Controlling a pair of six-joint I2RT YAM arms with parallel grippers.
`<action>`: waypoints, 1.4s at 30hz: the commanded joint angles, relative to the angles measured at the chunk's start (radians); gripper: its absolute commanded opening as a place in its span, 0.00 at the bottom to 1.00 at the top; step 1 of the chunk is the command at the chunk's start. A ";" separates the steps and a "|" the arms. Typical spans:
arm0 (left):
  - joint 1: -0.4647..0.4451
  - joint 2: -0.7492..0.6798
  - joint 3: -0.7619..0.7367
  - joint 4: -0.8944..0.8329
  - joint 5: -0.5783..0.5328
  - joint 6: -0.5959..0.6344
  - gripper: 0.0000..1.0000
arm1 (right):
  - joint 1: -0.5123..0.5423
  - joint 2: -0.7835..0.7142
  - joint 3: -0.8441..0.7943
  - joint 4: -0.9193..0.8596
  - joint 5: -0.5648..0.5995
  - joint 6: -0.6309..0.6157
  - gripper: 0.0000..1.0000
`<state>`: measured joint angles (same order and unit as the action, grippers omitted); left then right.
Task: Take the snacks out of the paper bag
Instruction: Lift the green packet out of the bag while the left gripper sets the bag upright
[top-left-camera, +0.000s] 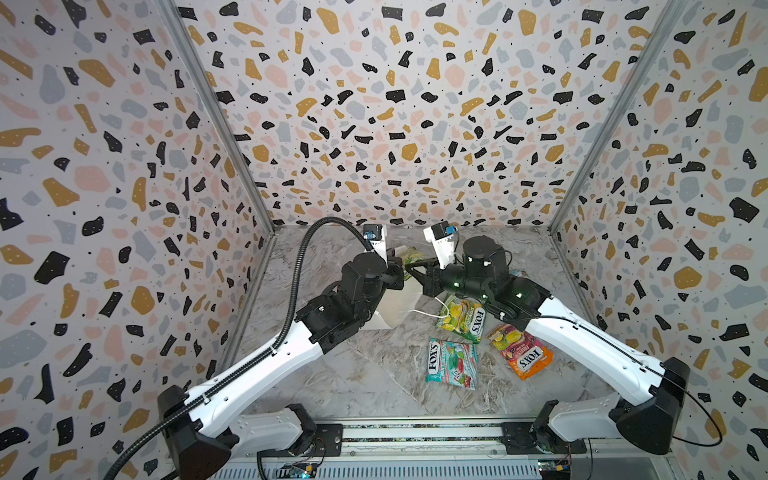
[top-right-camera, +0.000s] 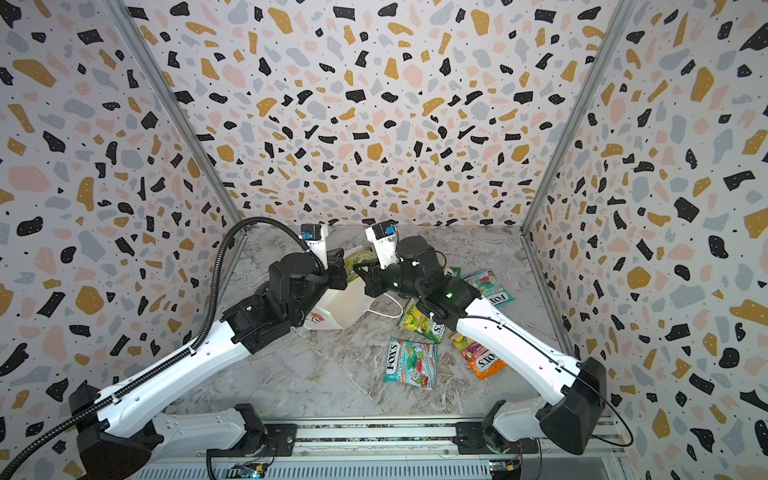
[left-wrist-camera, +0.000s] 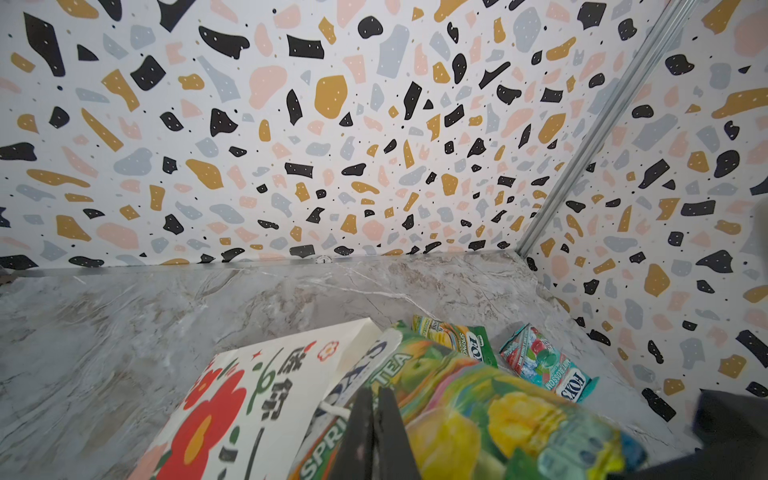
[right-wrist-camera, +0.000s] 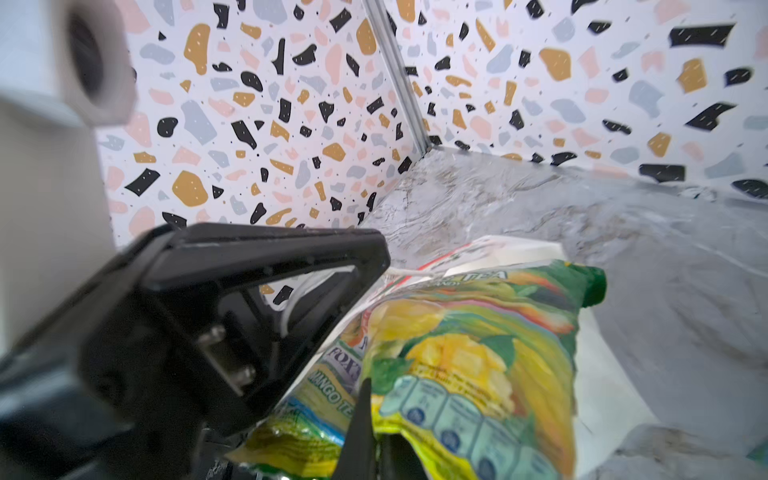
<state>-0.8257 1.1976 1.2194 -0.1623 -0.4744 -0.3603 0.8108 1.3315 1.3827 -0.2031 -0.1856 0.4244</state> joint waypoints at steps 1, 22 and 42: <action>0.013 0.018 0.062 0.040 0.005 0.031 0.00 | -0.030 -0.080 0.092 -0.086 0.114 -0.064 0.00; 0.171 0.117 0.118 0.101 0.156 0.035 0.00 | -0.258 -0.255 0.075 -0.501 0.394 -0.162 0.00; 0.361 0.239 0.226 0.121 0.269 0.047 0.00 | -0.165 -0.265 -0.359 -0.151 -0.383 -0.211 0.00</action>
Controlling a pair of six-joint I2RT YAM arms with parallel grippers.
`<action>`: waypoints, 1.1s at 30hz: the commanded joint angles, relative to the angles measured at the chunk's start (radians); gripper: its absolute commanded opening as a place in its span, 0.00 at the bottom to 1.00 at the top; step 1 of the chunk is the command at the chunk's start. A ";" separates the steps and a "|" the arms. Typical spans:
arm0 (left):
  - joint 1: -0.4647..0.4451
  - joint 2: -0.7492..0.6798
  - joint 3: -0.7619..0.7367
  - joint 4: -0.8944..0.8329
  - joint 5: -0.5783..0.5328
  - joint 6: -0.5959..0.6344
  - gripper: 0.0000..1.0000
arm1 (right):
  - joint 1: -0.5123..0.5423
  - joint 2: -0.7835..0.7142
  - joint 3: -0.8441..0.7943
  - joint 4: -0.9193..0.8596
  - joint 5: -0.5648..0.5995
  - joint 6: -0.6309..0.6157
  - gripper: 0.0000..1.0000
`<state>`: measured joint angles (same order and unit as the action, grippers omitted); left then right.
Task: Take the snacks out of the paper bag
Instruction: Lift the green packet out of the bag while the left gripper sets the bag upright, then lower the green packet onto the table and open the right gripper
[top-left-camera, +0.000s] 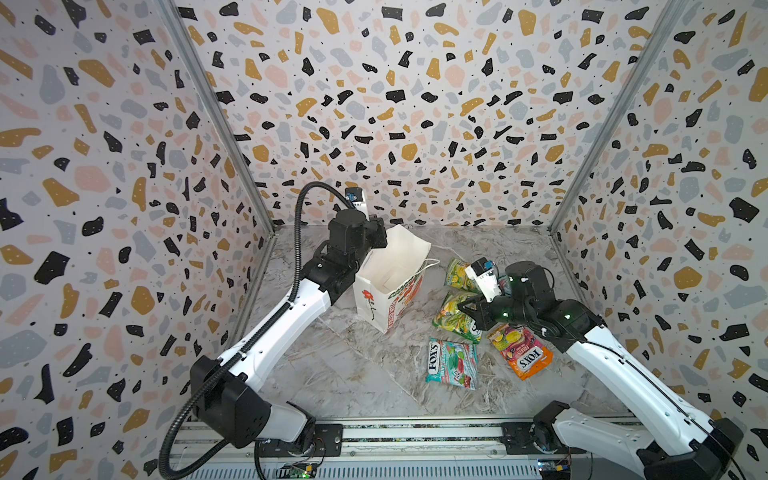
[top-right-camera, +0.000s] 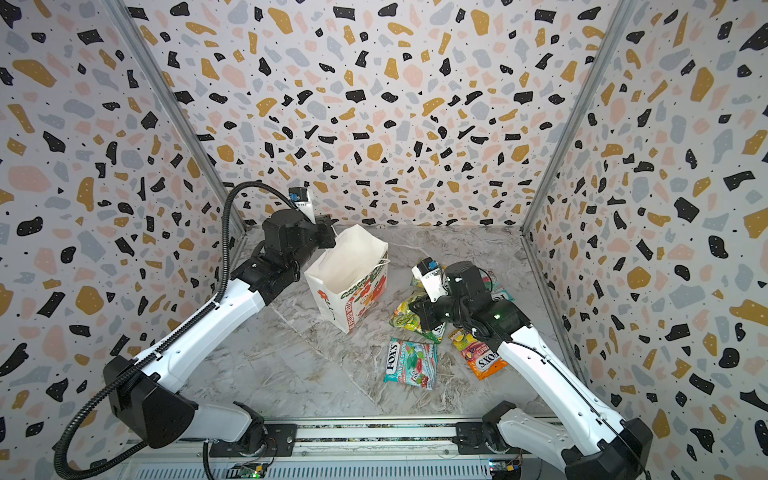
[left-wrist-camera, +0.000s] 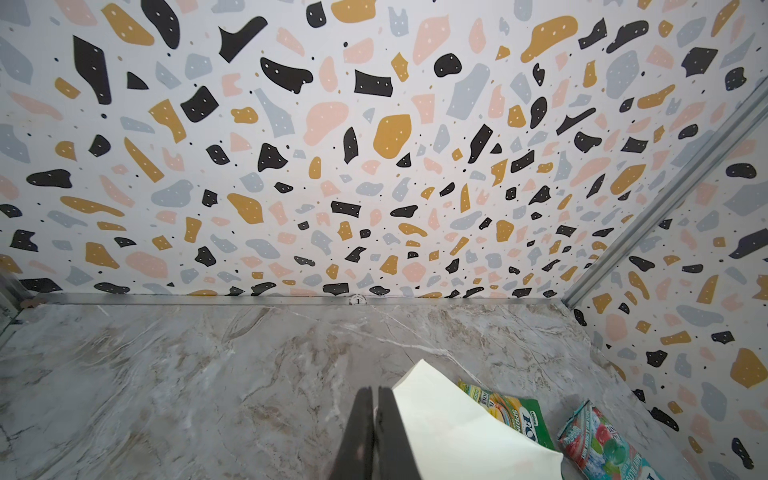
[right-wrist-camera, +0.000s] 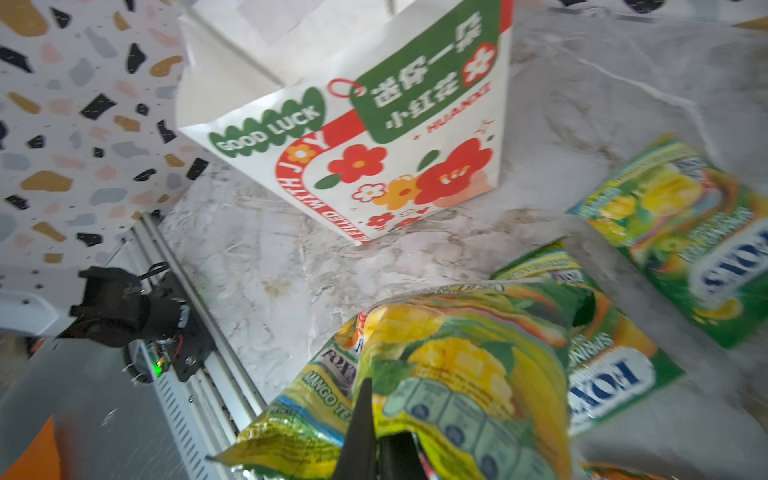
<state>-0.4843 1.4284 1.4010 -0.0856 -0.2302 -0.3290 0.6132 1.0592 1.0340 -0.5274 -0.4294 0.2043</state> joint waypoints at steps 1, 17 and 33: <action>0.028 0.015 0.053 0.046 0.029 0.016 0.00 | 0.049 0.024 -0.027 0.211 -0.166 0.020 0.00; 0.115 0.150 0.117 0.017 0.094 0.033 0.00 | 0.203 0.378 -0.173 0.665 -0.311 0.074 0.00; 0.125 0.133 0.077 0.021 0.111 0.042 0.00 | 0.163 0.413 -0.246 0.534 0.059 0.001 0.49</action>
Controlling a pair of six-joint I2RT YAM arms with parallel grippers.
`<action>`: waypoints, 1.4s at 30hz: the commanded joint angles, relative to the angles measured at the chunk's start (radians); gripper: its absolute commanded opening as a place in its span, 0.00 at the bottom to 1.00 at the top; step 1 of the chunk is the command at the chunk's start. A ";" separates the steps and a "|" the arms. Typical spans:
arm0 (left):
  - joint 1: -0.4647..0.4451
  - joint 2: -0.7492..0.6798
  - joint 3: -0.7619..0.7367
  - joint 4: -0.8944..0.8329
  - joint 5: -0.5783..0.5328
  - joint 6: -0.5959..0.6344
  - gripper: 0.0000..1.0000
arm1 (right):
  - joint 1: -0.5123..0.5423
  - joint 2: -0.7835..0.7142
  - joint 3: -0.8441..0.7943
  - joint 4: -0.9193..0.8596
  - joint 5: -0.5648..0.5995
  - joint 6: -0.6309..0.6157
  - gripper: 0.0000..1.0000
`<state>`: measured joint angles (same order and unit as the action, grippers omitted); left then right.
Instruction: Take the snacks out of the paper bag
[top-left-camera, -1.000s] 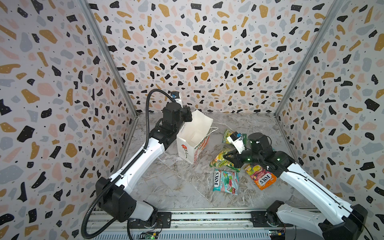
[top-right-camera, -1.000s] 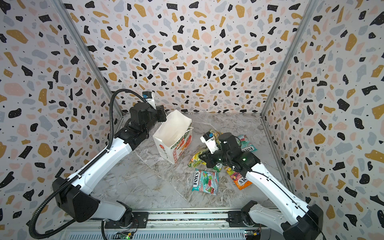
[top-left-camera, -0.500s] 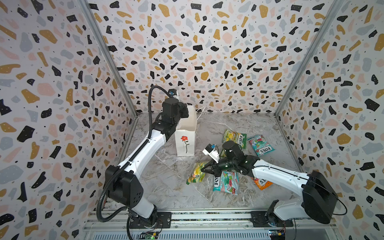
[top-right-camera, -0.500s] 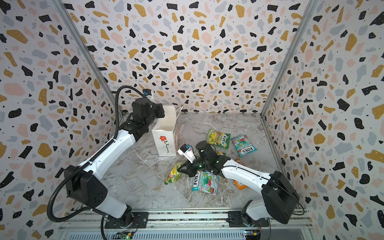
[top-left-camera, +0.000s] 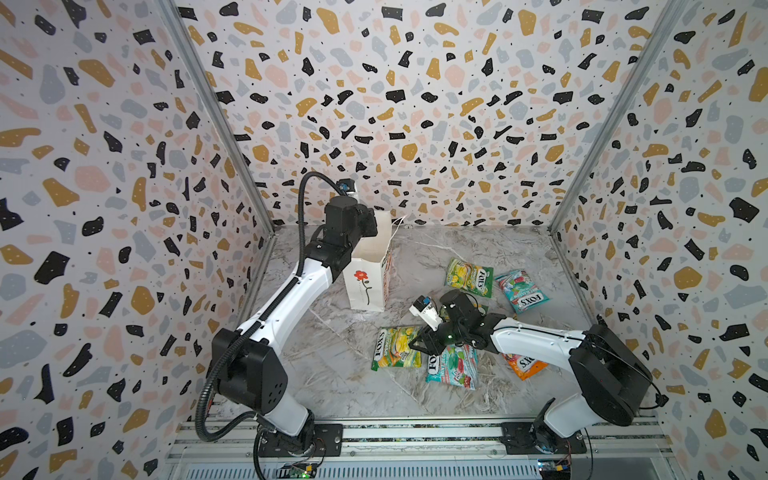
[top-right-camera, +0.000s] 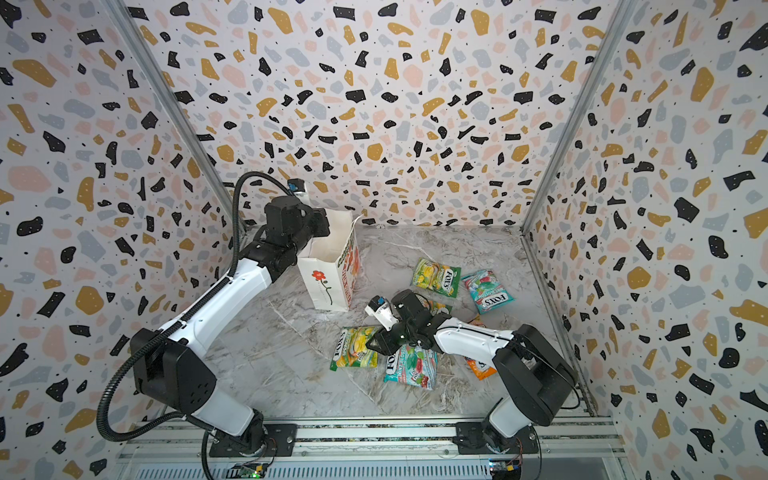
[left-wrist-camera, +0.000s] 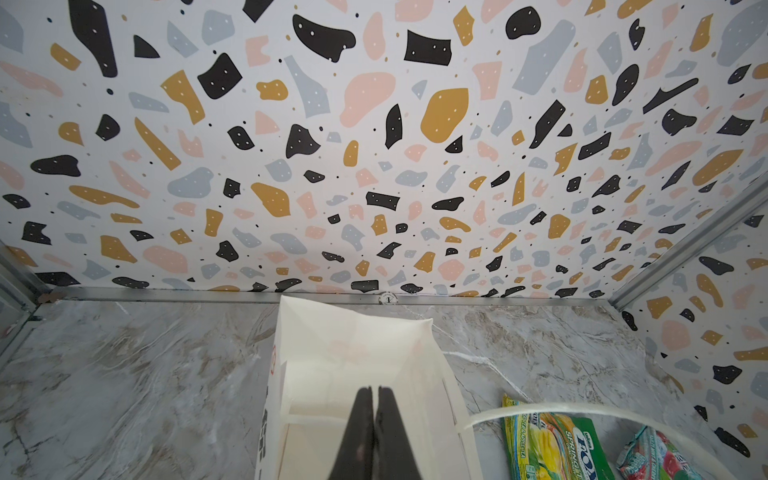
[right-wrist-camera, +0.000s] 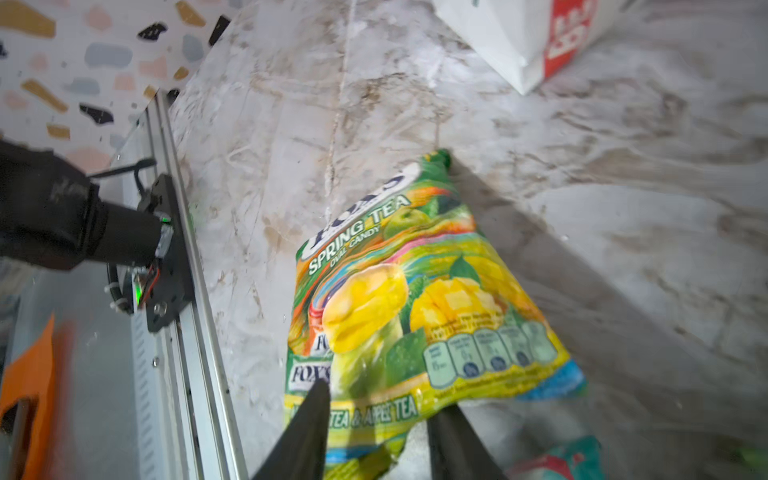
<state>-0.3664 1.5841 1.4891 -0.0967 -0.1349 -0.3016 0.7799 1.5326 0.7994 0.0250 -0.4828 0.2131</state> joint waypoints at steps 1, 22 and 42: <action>0.006 -0.024 -0.009 0.031 0.019 0.013 0.00 | -0.004 -0.082 -0.020 -0.011 0.137 -0.004 0.52; 0.006 -0.245 0.040 -0.066 -0.082 0.159 1.00 | -0.168 -0.424 -0.109 -0.033 0.771 0.096 0.70; 0.006 -0.838 -0.737 0.069 -0.675 -0.014 1.00 | -0.520 -0.434 -0.305 0.235 1.139 0.058 0.69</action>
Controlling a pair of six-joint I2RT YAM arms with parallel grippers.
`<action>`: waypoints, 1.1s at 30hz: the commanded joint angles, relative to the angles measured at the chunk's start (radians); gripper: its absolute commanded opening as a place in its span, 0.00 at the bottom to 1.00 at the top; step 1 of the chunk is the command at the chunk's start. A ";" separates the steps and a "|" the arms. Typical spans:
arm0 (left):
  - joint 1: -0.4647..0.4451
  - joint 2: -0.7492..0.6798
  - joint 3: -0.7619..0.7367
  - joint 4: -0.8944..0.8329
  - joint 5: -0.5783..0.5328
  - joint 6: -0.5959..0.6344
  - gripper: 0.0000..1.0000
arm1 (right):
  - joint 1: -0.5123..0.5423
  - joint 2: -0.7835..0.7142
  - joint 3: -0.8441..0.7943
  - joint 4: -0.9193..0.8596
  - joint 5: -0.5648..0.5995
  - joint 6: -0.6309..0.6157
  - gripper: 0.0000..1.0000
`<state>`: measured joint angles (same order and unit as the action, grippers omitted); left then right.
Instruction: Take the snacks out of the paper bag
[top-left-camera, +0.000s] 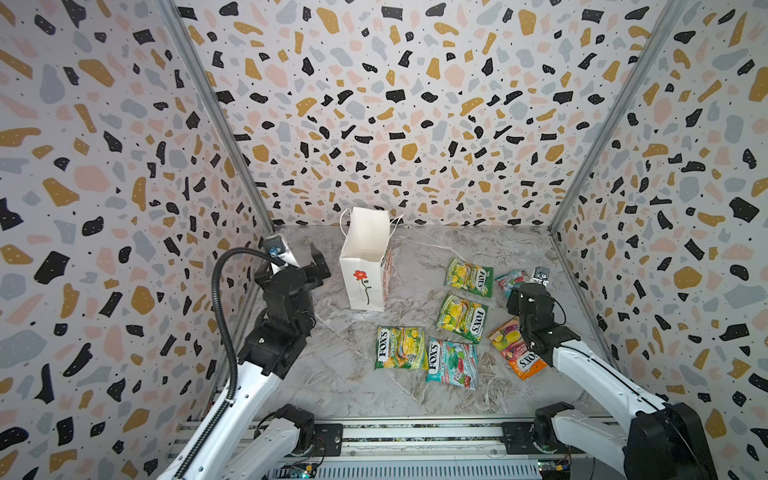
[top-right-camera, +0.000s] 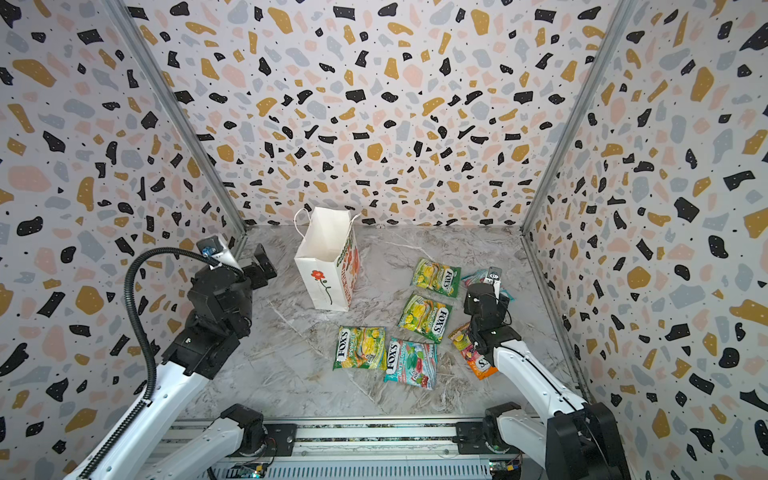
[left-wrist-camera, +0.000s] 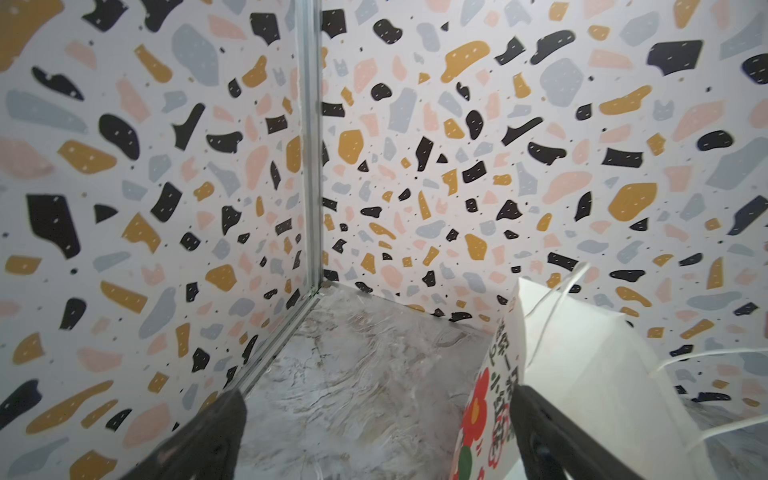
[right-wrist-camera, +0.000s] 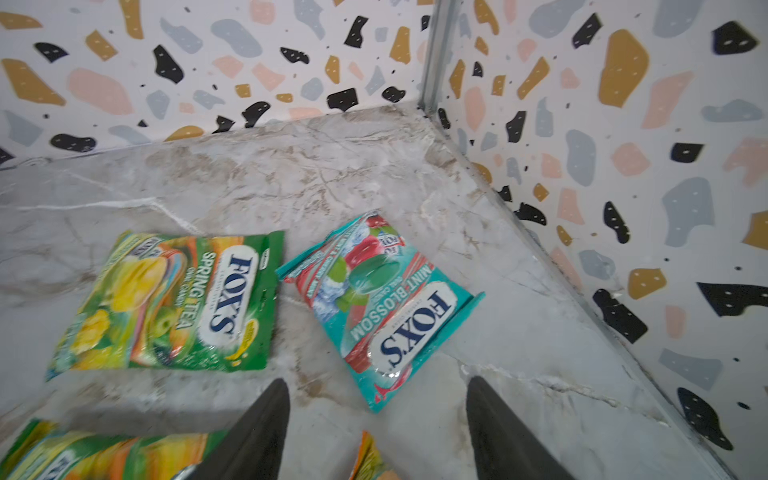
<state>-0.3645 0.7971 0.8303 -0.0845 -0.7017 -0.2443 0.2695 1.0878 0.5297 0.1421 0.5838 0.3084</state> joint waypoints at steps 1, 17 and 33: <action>0.005 -0.068 -0.118 0.063 -0.131 -0.086 1.00 | -0.013 0.015 -0.049 0.147 0.078 -0.045 0.69; 0.005 -0.110 -0.637 0.576 -0.313 0.033 1.00 | -0.029 0.175 -0.226 0.679 0.046 -0.217 0.70; 0.196 0.185 -0.816 1.147 0.069 0.197 1.00 | -0.051 0.310 -0.363 1.161 -0.144 -0.347 0.71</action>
<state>-0.1967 0.9459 0.0242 0.8852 -0.7353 -0.0620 0.2268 1.3857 0.1970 1.1347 0.4797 0.0040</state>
